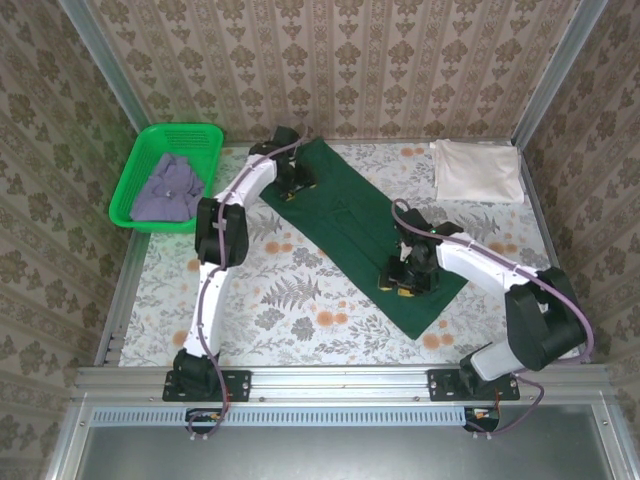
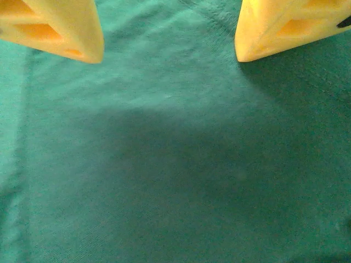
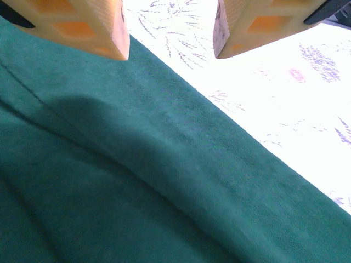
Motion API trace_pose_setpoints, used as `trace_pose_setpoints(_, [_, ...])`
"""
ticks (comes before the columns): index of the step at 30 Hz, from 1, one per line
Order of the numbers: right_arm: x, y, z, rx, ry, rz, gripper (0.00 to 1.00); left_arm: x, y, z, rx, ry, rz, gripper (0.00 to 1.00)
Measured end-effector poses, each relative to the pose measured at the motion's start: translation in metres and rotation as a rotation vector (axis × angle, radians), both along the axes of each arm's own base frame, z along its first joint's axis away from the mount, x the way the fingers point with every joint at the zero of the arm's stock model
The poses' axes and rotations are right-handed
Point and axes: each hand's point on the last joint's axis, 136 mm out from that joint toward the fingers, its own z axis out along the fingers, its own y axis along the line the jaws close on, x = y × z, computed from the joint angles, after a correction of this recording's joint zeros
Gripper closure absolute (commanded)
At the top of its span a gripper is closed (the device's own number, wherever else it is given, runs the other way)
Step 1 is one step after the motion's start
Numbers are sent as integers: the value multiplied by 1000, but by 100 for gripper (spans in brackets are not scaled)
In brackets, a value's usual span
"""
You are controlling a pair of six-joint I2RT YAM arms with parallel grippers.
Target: Fold and stack the t-shirts
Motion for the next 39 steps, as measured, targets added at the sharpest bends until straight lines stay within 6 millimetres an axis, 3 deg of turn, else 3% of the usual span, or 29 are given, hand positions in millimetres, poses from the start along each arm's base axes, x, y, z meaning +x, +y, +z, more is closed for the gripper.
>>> trace_pose_setpoints(5, [-12, 0, -33, -37, 92, 18, 57, 17, -12, -5, -6, -33, -37, 37])
trace_pose_setpoints(9, [-15, 6, -43, -21, 133, -9, 58, 37, -36, 0, -112, -100, -82, 35])
trace_pose_setpoints(17, [-15, 65, -41, 106, 112, -19, 56, 74, -97, 18, -311, -329, -196, 26])
trace_pose_setpoints(21, [-3, 97, -40, 180, 109, -93, 55, 83, -106, 23, -346, -393, -217, 23])
trace_pose_setpoints(27, [23, 169, -34, 302, 72, -203, 51, 95, -105, 28, -376, -453, -222, 21])
trace_pose_setpoints(32, [41, 228, -26, 349, 20, -224, 43, 105, -88, 31, -378, -467, -207, 13])
trace_pose_setpoints(36, [36, 237, -16, 321, -12, -193, 38, 110, -70, 36, -365, -461, -191, 6])
trace_pose_setpoints(39, [41, 219, 0, 296, -43, -173, 38, 104, -54, 40, -322, -416, -163, 3])
